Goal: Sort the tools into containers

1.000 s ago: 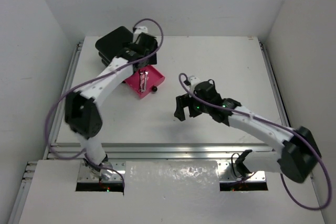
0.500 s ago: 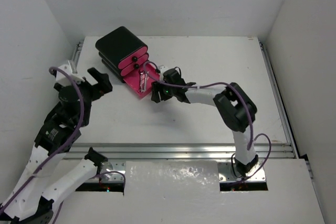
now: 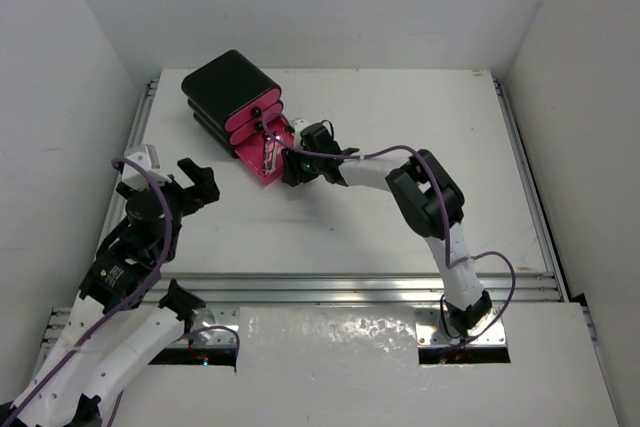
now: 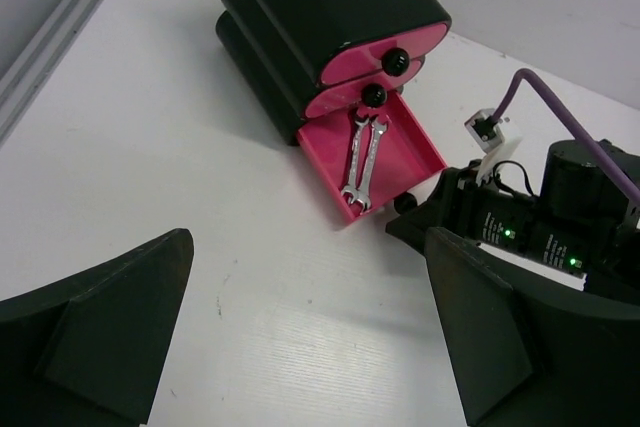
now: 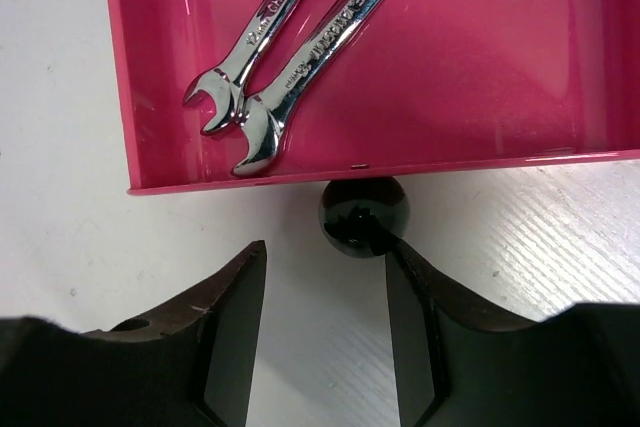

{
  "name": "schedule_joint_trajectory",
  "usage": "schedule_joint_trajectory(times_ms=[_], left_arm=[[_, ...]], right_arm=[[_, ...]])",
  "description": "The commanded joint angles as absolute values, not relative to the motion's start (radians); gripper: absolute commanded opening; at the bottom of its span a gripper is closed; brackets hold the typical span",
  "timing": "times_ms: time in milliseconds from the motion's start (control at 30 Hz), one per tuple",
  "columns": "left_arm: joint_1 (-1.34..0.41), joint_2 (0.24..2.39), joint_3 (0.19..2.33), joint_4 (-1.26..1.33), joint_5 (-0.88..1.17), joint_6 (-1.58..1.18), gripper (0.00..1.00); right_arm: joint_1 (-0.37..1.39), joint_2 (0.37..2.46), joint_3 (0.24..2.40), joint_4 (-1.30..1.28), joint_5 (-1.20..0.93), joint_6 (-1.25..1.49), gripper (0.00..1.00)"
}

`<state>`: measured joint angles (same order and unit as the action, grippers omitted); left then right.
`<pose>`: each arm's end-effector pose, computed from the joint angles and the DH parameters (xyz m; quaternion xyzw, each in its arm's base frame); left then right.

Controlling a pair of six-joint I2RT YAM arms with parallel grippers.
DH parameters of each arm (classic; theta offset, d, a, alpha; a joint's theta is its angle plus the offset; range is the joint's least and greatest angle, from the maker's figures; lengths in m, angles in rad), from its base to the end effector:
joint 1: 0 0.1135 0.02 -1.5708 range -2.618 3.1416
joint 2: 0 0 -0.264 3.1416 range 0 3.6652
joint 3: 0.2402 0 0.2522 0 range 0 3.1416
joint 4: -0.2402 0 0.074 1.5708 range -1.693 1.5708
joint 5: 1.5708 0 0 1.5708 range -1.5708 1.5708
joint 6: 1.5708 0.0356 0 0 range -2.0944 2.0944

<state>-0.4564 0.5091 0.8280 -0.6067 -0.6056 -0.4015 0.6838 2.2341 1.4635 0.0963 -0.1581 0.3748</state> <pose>0.1008 -0.0269 0.3466 -0.1574 0.7694 -0.0203 0.6188 0.3727 0.3110 0.1258 -0.1721 0.8824 0.2796 0.3370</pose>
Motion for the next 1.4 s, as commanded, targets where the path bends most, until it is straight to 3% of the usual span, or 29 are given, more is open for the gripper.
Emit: schedule_joint_trajectory(times_ms=[0, 367, 533, 600, 700, 800, 933, 1133, 1367], left_arm=[[-0.449, 0.529, 0.838, -0.557, -0.571, -0.407, 0.99], [-0.449, 0.531, 0.831, -0.549, -0.542, -0.4, 0.99], [-0.449, 0.54, 0.831, -0.546, -0.526, -0.397, 0.99], [-0.449, 0.545, 0.828, -0.543, -0.525, -0.396, 0.99], [-0.451, 0.548, 0.828, -0.543, -0.52, -0.396, 0.99], [-0.449, 0.549, 0.828, -0.54, -0.514, -0.393, 0.99], [-0.449, 0.552, 0.828, -0.538, -0.506, -0.391, 0.99], [-0.451, 0.554, 0.825, -0.535, -0.497, -0.388, 0.99], [-0.449, 0.548, 0.824, -0.532, -0.488, -0.385, 0.99]], right_arm=[[0.681, 2.237, 1.506, 0.133, -0.149, 0.344, 0.49], [0.673, 2.319, 1.608, 0.152, -0.172, 0.298, 0.31], [0.673, 2.332, 1.627, 0.17, -0.149, 0.287, 0.36], [0.673, 2.354, 1.647, 0.161, -0.124, 0.29, 0.46], [0.672, 2.375, 1.677, 0.158, -0.123, 0.288, 0.51], [0.669, 2.404, 1.71, 0.161, -0.138, 0.288, 0.47], [0.666, 2.398, 1.698, 0.198, -0.163, 0.294, 0.34], [0.666, 2.309, 1.602, 0.325, -0.186, 0.304, 0.34], [0.666, 2.364, 1.701, 0.322, -0.19, 0.288, 0.34]])
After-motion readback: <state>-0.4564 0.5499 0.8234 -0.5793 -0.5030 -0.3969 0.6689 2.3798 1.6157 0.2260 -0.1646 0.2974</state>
